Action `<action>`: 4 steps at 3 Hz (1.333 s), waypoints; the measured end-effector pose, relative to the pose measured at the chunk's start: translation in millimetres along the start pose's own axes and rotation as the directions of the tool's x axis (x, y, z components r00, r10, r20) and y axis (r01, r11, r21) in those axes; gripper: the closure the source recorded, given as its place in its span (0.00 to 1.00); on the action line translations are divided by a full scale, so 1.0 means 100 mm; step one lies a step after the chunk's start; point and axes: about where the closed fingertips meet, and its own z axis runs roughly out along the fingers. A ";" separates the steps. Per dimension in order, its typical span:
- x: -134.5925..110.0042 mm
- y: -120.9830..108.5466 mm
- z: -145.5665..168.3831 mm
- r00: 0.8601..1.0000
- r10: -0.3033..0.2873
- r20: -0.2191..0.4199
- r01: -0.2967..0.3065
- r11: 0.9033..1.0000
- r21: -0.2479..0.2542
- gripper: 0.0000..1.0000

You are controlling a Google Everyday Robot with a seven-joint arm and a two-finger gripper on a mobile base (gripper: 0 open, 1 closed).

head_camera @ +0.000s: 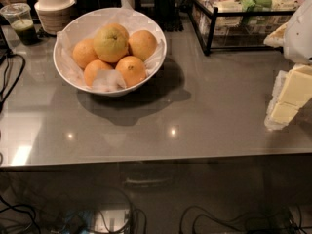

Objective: Pick orange from white bowl

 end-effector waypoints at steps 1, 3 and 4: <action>0.00 0.00 0.00 1.000 0.000 0.000 0.000 1.000 0.000 0.00; -0.34 -0.16 0.00 0.986 -0.072 0.151 0.080 0.996 -0.047 0.00; -0.89 -0.29 -0.05 0.939 -0.187 0.287 0.212 0.975 -0.061 0.00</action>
Offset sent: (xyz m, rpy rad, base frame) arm 0.0044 0.0028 0.0015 0.0798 0.0187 0.0202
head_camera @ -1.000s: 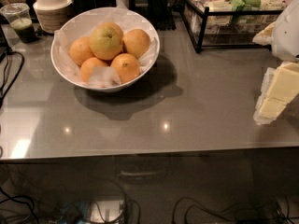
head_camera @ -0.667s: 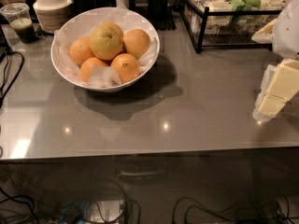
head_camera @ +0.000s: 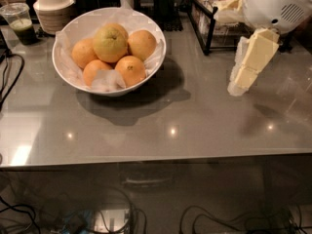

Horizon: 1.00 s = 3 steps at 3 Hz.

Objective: Pick orange from white bowl

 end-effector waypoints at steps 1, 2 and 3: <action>-0.53 -0.15 0.13 0.991 -0.109 0.075 0.111 0.994 -0.020 0.00; -0.99 -0.23 0.33 0.976 -0.200 0.080 0.202 0.979 -0.011 0.00; -1.27 -0.42 0.63 0.973 -0.222 0.062 0.222 0.975 0.003 0.00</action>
Offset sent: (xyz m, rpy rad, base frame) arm 0.0375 0.1559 0.0135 -0.0207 -0.1077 0.2971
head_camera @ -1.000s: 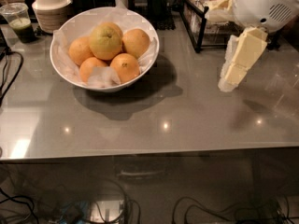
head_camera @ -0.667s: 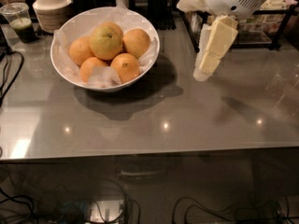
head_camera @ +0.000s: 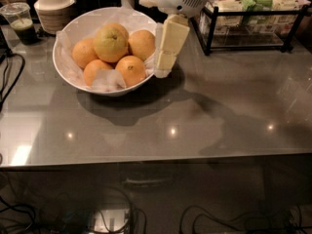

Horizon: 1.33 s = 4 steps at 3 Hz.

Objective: Pick orange from white bowl

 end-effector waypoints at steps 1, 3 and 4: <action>-0.18 -0.23 0.29 1.000 -0.005 -0.005 0.005 1.000 0.002 0.00; -0.75 -0.78 0.71 0.999 -0.032 0.018 0.032 0.999 0.013 0.00; -0.75 -0.78 0.71 0.999 -0.032 0.018 0.032 0.999 0.013 0.00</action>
Offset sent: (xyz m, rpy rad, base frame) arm 0.0665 0.1014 -0.0176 0.0034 0.0003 0.0218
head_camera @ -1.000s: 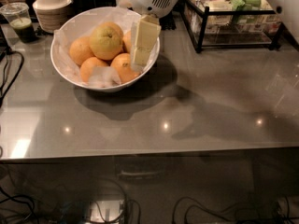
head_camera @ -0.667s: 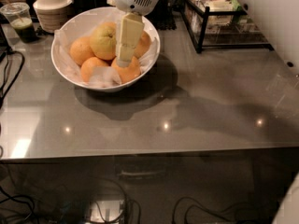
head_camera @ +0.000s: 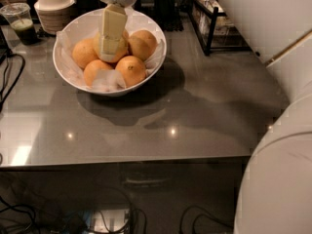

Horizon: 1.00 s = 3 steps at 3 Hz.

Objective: Pick orange from white bowl

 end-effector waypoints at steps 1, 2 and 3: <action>0.09 -0.11 0.10 0.999 0.032 0.015 -0.032 0.999 0.028 0.00; 0.19 -0.27 0.28 0.996 0.070 0.046 -0.073 0.996 0.051 0.00; 0.28 -0.38 0.45 0.991 0.123 0.056 -0.126 0.990 0.055 0.00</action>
Offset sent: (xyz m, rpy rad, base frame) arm 0.0648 0.0027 -0.0360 0.1265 0.0004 -0.1130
